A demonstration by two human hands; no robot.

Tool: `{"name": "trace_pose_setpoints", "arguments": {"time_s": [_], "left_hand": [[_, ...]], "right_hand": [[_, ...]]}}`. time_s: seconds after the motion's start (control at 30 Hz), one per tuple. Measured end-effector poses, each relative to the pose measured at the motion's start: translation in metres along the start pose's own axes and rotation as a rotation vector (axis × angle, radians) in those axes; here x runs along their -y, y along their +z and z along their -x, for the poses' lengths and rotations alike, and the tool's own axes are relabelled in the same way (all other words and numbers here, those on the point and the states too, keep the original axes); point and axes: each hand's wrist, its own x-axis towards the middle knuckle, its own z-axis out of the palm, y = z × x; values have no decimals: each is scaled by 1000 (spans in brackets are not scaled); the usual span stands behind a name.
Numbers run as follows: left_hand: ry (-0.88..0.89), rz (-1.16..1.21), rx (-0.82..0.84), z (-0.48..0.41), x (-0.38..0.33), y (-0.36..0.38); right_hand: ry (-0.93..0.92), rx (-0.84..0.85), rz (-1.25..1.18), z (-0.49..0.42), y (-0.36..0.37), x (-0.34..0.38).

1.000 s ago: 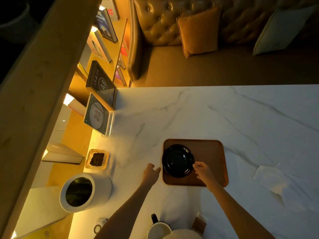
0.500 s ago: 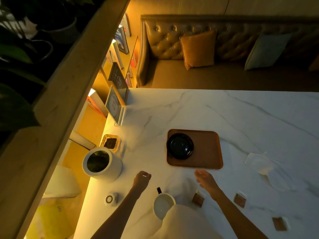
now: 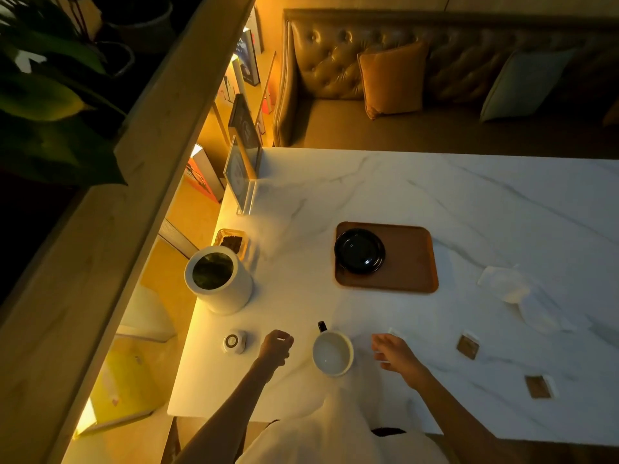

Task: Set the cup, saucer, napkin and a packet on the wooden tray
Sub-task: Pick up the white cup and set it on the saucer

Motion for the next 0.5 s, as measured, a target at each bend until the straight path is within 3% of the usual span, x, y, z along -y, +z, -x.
{"name": "trace_pose_setpoints", "arguments": {"time_s": [0.5], "left_hand": [[-75, 19, 88, -1, 2, 37]], "right_hand": [[-8, 11, 289, -14, 39, 15]]}}
